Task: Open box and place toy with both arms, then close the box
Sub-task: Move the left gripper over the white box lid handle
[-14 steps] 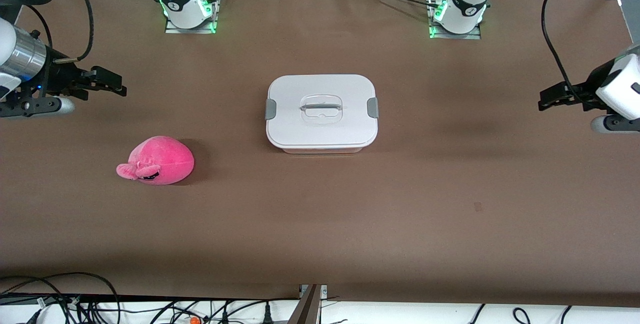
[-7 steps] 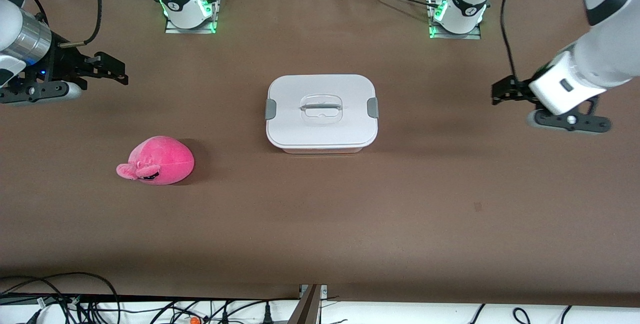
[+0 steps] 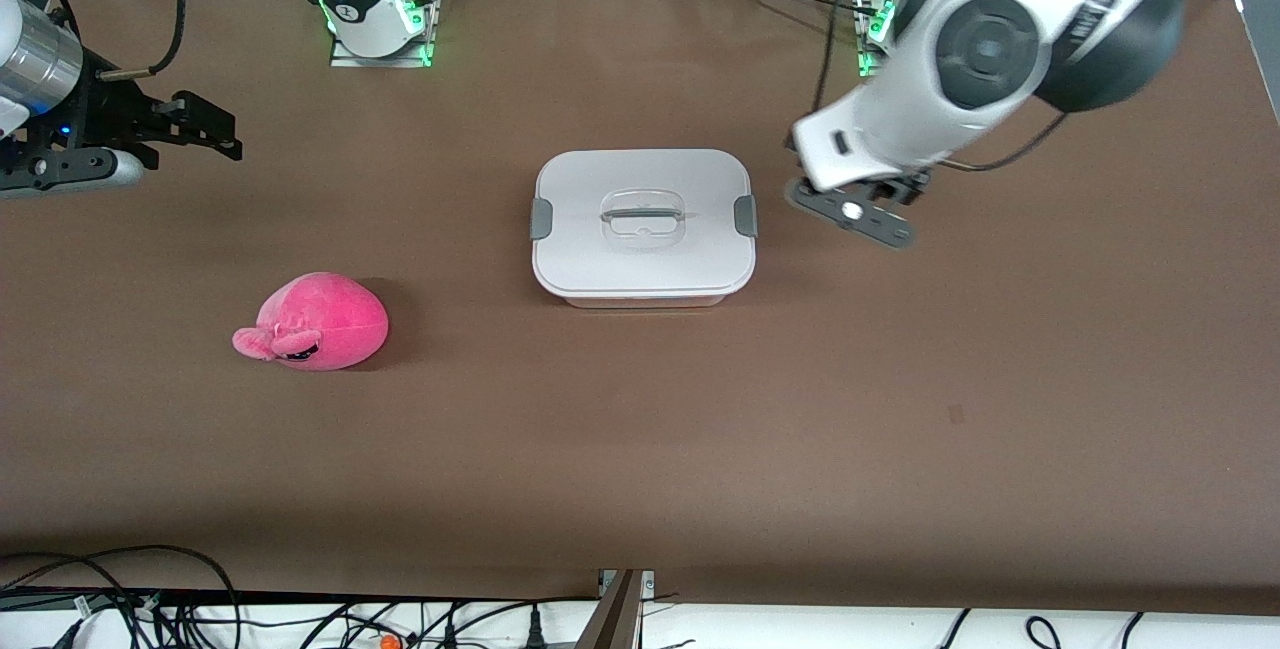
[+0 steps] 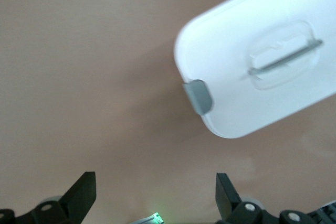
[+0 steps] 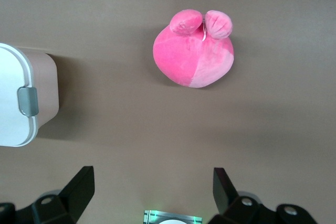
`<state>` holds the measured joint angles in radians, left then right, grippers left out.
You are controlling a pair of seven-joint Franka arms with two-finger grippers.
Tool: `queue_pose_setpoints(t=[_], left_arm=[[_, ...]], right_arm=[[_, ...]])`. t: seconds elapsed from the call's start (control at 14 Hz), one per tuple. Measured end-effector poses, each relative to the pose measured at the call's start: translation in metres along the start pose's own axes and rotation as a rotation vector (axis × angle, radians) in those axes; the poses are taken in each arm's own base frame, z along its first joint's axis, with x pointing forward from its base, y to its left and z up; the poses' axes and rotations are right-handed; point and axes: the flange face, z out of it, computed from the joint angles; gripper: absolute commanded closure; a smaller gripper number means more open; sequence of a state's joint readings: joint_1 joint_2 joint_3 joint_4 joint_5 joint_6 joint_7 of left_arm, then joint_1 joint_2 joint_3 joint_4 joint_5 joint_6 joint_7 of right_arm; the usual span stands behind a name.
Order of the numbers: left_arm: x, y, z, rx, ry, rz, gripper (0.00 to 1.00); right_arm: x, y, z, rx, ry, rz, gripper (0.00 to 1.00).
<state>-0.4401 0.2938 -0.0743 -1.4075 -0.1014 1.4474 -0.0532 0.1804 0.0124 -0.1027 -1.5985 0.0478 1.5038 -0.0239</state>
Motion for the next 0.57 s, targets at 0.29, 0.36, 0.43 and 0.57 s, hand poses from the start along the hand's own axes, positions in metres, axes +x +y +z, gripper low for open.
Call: queue_pose_setpoints(t=[0.29,0.36,0.43,0.57], left_arm=[[0.012,0.082,0.033,0.028,-0.005,0.209,0.00],[0.017,0.099,0.045,0.033,-0.002,0.265,0.00],[0.023,0.117,0.058,0.037,0.005,0.322,0.00],[0.035,0.149,0.083,0.044,0.032,0.450,0.00]], right_arm=[[0.000,-0.001,0.004,-0.006,-0.008,-0.001,0.00],[0.001,0.000,0.007,-0.006,-0.011,0.002,0.00],[0.004,0.003,0.010,-0.008,-0.011,0.007,0.00],[0.014,0.009,0.025,-0.010,-0.005,0.020,0.00]])
